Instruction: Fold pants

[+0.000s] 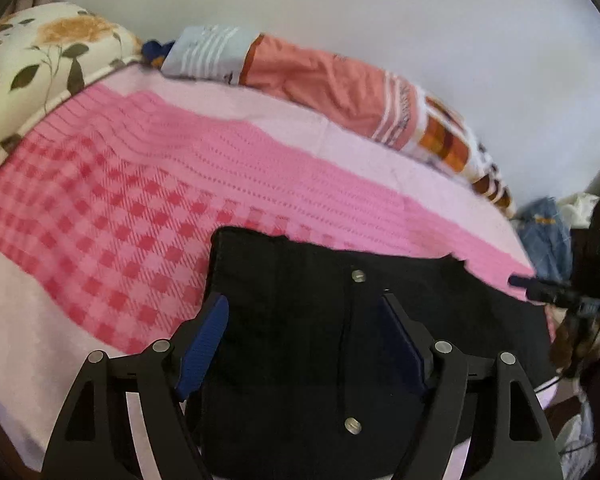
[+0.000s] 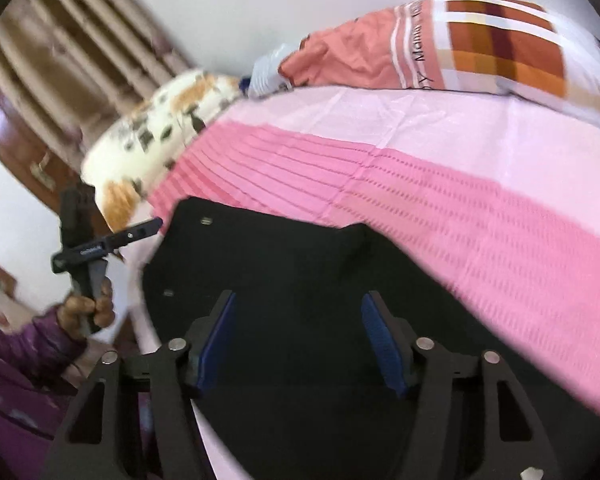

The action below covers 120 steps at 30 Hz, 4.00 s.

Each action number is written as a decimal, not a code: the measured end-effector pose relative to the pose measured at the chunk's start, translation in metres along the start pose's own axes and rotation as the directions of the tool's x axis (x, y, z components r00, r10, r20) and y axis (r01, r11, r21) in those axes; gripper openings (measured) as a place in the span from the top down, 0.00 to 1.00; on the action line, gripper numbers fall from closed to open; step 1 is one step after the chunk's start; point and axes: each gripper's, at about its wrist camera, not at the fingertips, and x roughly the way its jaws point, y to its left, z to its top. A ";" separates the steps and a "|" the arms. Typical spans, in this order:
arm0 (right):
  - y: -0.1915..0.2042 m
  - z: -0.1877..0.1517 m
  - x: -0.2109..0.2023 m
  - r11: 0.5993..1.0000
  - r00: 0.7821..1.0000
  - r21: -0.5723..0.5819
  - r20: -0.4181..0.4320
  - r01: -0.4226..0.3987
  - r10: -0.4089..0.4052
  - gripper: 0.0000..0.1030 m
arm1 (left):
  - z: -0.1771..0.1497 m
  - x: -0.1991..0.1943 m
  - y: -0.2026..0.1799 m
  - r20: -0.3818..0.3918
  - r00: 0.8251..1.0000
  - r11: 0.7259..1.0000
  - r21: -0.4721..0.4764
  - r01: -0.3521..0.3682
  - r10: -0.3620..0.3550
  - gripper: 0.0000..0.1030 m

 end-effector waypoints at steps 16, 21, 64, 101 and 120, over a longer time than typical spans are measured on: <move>-0.028 0.031 0.080 0.980 0.978 -0.187 -0.205 -0.075 0.035 0.70 | -0.013 0.036 0.035 0.020 0.999 0.993 -0.110 -0.038 0.040 0.15; -0.027 0.034 0.088 0.974 0.976 -0.204 -0.210 -0.097 0.053 0.80 | -0.018 0.034 0.035 0.049 0.997 0.994 -0.097 -0.047 0.052 0.13; -0.062 0.033 0.090 0.998 0.998 0.035 0.038 -0.052 0.050 0.88 | 0.000 0.061 -0.018 0.022 0.996 0.986 0.140 -0.094 0.092 0.09; -0.033 -0.184 -0.094 0.852 0.916 0.498 0.398 -0.164 -0.057 0.40 | 0.021 -0.005 0.008 -0.061 0.990 0.979 0.149 0.137 -0.129 0.05; -0.143 -0.455 -0.269 0.427 0.566 0.804 0.595 -0.414 -0.571 0.39 | 0.009 0.013 -0.023 0.026 1.000 0.991 0.133 0.003 -0.006 0.05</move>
